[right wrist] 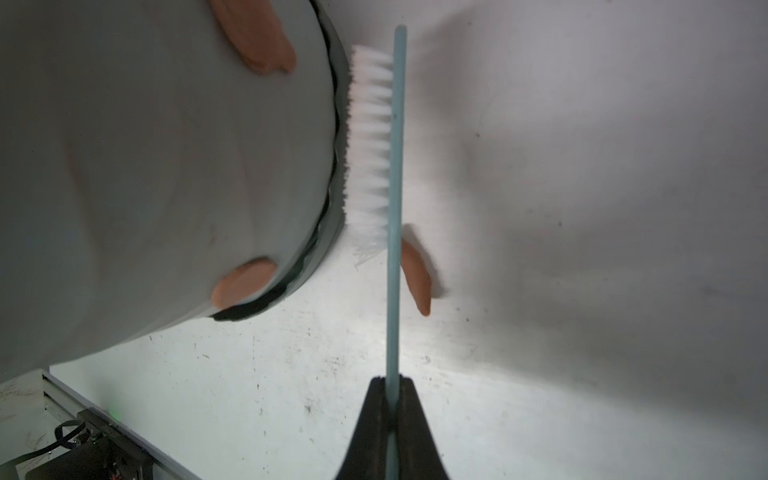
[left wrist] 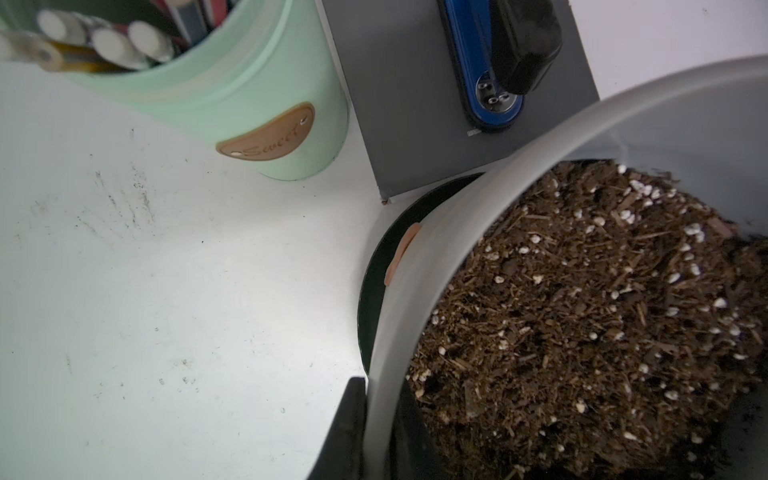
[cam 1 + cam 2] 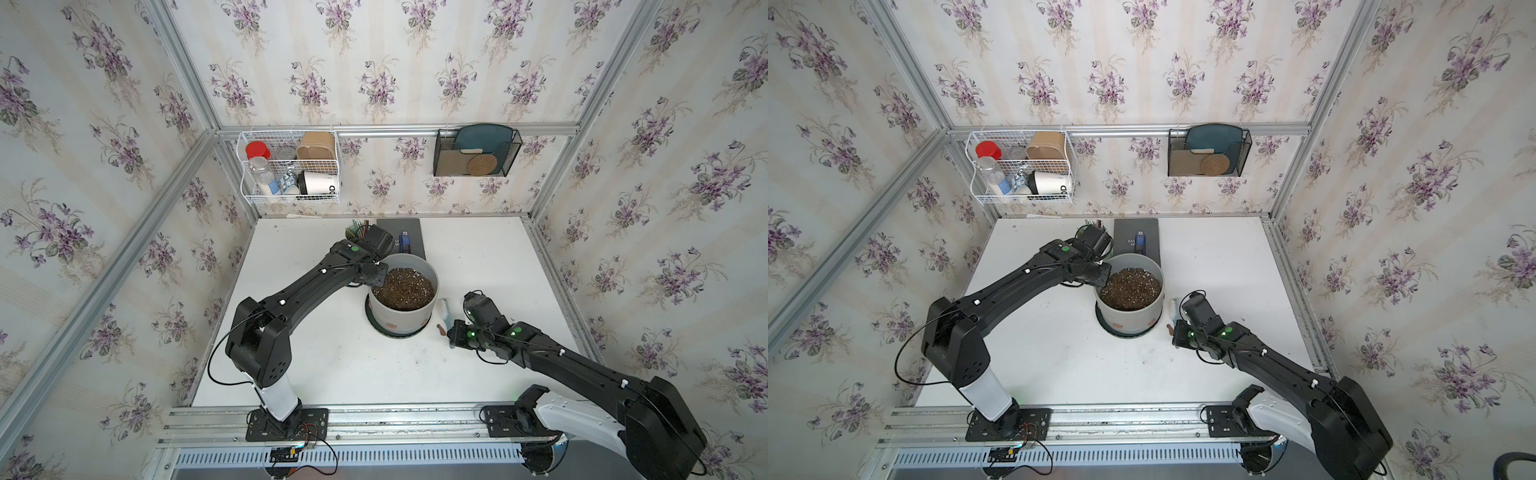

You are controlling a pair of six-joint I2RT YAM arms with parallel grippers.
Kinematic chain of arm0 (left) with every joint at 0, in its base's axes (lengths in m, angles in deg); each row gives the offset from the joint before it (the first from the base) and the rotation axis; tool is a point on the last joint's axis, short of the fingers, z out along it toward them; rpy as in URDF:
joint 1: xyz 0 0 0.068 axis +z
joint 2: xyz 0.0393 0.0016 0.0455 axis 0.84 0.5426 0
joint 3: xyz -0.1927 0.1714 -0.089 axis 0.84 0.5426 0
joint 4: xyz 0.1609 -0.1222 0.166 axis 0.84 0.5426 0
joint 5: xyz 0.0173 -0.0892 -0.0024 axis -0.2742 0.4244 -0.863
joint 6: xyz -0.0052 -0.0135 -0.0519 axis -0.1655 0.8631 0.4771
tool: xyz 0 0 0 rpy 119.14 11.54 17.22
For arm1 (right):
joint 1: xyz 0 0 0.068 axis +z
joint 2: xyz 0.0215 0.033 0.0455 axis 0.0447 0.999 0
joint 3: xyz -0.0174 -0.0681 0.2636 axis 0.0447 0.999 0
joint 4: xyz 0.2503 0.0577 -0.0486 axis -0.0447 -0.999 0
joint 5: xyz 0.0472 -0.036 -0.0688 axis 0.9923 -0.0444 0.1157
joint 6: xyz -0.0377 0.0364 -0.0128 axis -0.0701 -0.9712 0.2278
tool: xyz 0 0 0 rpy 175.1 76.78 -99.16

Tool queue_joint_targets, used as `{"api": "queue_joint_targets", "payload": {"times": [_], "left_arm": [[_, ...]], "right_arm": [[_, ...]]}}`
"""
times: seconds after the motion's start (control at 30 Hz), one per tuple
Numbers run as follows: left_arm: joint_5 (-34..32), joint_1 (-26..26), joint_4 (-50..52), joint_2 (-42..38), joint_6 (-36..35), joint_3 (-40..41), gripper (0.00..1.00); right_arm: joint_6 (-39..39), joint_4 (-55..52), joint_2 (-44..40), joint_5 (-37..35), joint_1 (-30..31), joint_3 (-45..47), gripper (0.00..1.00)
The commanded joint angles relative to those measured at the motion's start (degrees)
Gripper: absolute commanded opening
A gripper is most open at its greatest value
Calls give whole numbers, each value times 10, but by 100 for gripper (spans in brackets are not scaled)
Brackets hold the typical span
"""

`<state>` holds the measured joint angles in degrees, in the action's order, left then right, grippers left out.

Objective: Scrub the dried mud off the ceramic pot
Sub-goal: Rotate the pot on the tray, then brush off the soil from the pot.

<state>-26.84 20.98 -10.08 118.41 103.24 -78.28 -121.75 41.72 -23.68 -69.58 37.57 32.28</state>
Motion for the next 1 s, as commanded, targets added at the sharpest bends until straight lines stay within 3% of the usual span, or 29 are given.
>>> {"api": "queue_joint_targets", "payload": {"times": [0.0,0.47,0.97], "left_arm": [[25,0,-7,-2,-26,0,0],[63,-1,-22,0,-48,4,0],[81,-1,-25,-8,-65,17,0]], "right_arm": [[58,44,18,42,-14,-5,0],[68,101,7,78,-16,37,0],[49,131,-37,145,-89,43,0]]}}
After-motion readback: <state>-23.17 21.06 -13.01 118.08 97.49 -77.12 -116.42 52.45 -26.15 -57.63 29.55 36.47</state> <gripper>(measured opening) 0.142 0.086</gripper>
